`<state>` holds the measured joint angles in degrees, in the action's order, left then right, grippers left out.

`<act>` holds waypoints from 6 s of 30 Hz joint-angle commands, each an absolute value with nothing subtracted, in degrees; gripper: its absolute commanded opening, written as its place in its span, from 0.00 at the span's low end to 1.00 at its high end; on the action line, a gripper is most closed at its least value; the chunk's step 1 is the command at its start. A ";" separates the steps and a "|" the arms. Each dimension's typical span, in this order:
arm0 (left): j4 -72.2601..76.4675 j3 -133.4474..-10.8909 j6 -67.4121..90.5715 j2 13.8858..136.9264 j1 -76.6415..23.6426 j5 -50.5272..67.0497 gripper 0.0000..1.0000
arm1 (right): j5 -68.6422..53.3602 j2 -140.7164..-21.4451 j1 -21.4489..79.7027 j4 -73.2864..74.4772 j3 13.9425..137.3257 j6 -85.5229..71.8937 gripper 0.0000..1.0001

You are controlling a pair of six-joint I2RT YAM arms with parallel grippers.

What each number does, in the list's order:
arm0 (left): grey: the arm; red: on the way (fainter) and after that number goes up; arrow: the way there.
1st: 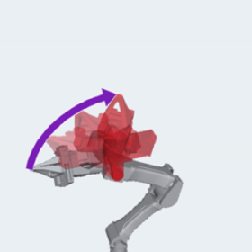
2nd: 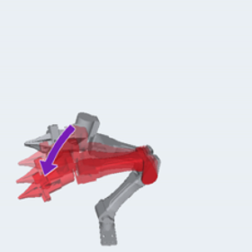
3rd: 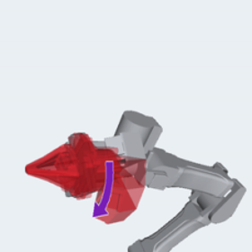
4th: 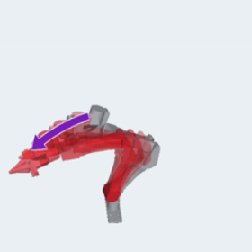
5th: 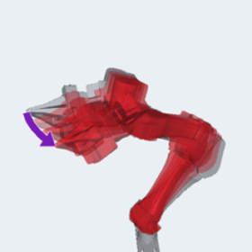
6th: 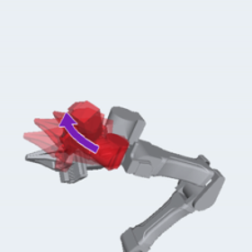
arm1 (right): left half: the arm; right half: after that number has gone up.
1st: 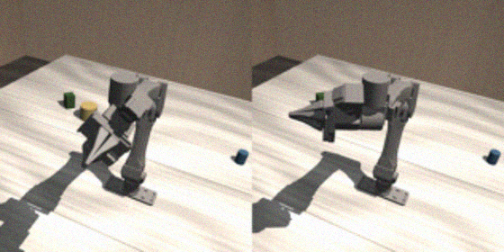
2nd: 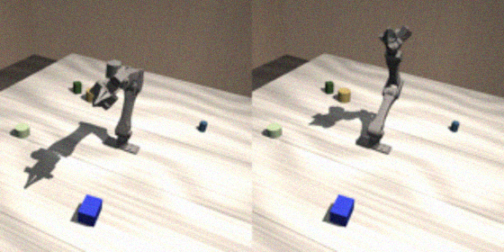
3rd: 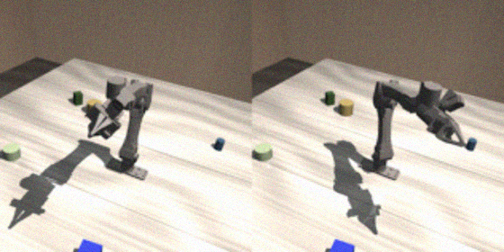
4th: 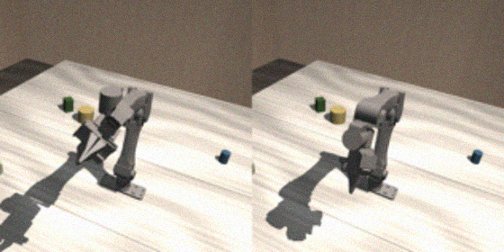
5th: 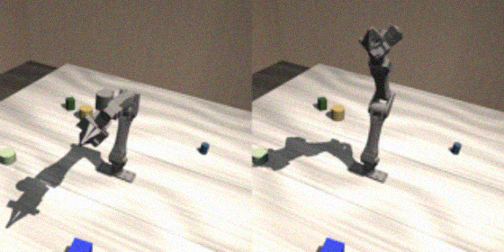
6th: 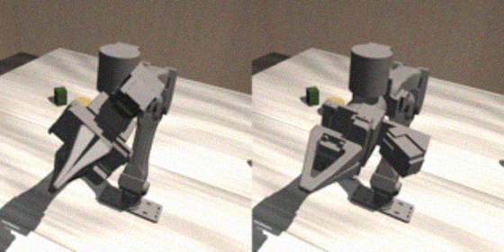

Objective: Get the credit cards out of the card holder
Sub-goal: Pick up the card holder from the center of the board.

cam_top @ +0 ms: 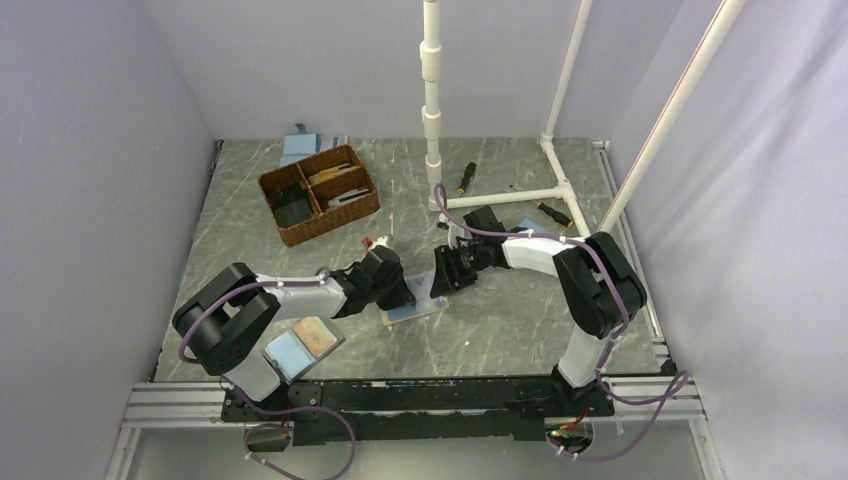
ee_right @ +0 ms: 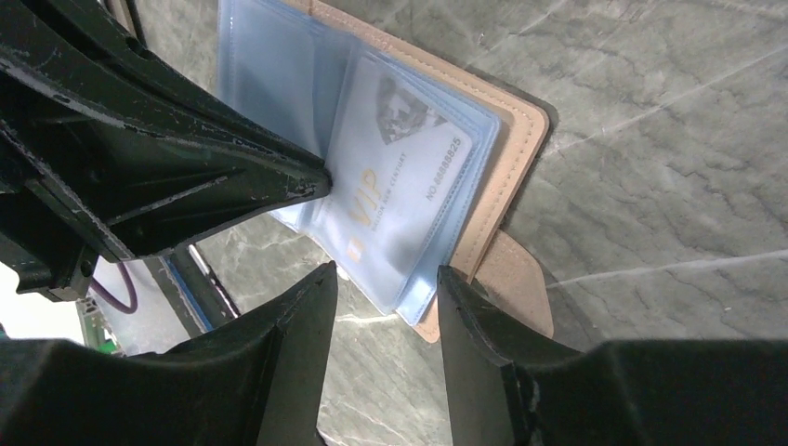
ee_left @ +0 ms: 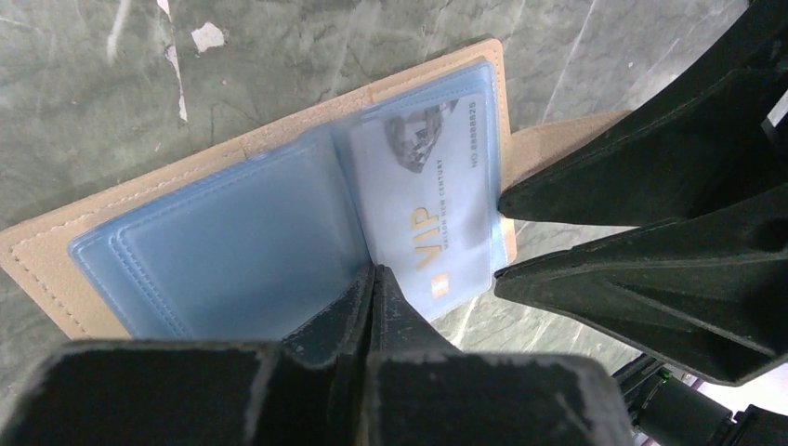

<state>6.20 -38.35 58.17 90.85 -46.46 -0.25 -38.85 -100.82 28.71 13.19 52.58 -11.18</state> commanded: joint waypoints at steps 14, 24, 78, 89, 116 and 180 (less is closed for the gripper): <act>9.46 -36.65 57.04 93.95 -46.67 6.11 0.15 | -46.65 -105.08 28.75 12.36 54.67 -13.72 0.30; 10.93 -34.87 57.36 91.06 -46.67 6.67 0.38 | -51.51 -102.62 27.48 10.23 54.05 -15.25 0.22; 24.09 -26.12 56.95 84.87 -43.94 11.68 0.53 | -51.81 -111.29 27.30 4.84 61.50 -25.11 0.25; 20.23 -27.35 53.66 82.17 -43.92 11.96 0.81 | -55.36 -112.73 28.05 4.25 63.11 -25.97 0.14; 1.01 -34.44 56.32 79.14 -43.80 1.12 0.89 | -62.82 -110.47 32.29 0.34 62.61 -29.52 0.26; 32.64 -14.89 50.83 56.95 -39.21 9.91 0.00 | -75.39 -109.60 29.68 12.90 68.09 -12.28 0.35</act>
